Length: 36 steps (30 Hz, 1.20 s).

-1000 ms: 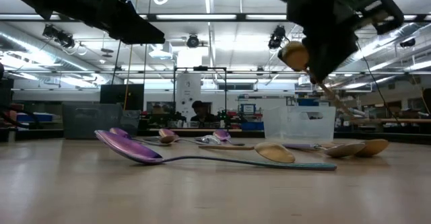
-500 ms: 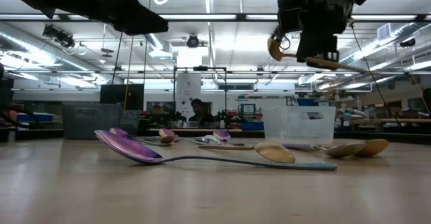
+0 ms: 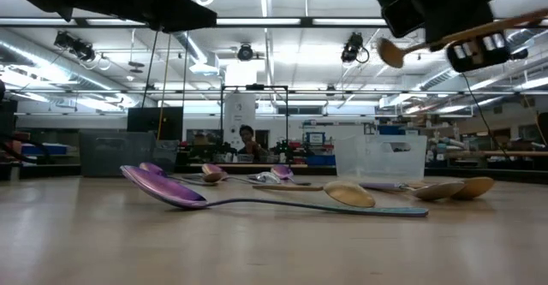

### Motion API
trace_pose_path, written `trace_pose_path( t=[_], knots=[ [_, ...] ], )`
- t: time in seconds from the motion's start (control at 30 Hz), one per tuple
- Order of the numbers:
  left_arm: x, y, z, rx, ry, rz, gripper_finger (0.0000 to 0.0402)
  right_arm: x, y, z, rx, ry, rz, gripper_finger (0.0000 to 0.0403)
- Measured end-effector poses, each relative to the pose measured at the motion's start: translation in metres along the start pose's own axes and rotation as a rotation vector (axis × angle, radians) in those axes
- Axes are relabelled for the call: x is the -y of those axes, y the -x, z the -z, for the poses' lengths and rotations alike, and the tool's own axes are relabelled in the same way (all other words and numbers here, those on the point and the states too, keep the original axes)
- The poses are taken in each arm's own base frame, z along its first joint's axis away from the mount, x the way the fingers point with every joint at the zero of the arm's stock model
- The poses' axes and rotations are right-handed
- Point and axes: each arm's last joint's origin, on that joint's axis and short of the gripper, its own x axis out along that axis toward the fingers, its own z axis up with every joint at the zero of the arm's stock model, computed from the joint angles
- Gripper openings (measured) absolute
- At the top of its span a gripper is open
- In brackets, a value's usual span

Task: Sort silverware by color (type)
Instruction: Put the gold spoon into the bottom transparent bin

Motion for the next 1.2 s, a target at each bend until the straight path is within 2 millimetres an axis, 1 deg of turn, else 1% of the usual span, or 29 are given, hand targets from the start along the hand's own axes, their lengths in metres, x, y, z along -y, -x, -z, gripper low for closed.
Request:
trace_pose_path(
  t=[0.1, 0.2, 0.37, 0.57, 0.67, 0.8, 0.97, 1.2],
  knots=[
    [0.0, 0.0, 0.0, -0.002, 0.019, 0.0, 0.0231, -0.001, -0.003, 0.014, -0.019, -0.058, 0.03, 0.0012],
    [0.001, 0.0, 0.002, -0.016, 0.077, 0.009, 0.0231, -0.002, -0.006, 0.028, -0.041, -0.109, 0.054, 0.0012],
    [0.01, 0.002, 0.004, -0.044, 0.096, 0.133, 0.0231, -0.003, -0.009, 0.054, -0.047, -0.176, 0.09, 0.0012],
    [0.02, 0.005, 0.002, -0.033, 0.112, 0.188, 0.0231, 0.001, 0.0, 0.08, 0.034, -0.245, 0.128, 0.0012],
    [0.023, 0.006, 0.001, -0.032, 0.109, 0.204, 0.0231, 0.002, 0.003, 0.093, 0.034, -0.292, 0.136, 0.0012],
    [0.022, 0.005, 0.001, -0.035, 0.109, 0.188, 0.0231, 0.005, 0.003, 0.107, 0.006, -0.354, 0.163, 0.0012],
    [0.022, 0.005, 0.001, -0.031, 0.11, 0.184, 0.0231, 0.008, 0.004, 0.12, -0.015, -0.384, 0.183, 0.0012],
    [0.022, 0.005, 0.001, -0.029, 0.099, 0.184, 0.0231, 0.023, 0.009, 0.139, -0.005, -0.425, 0.324, 0.0012]
  ],
)
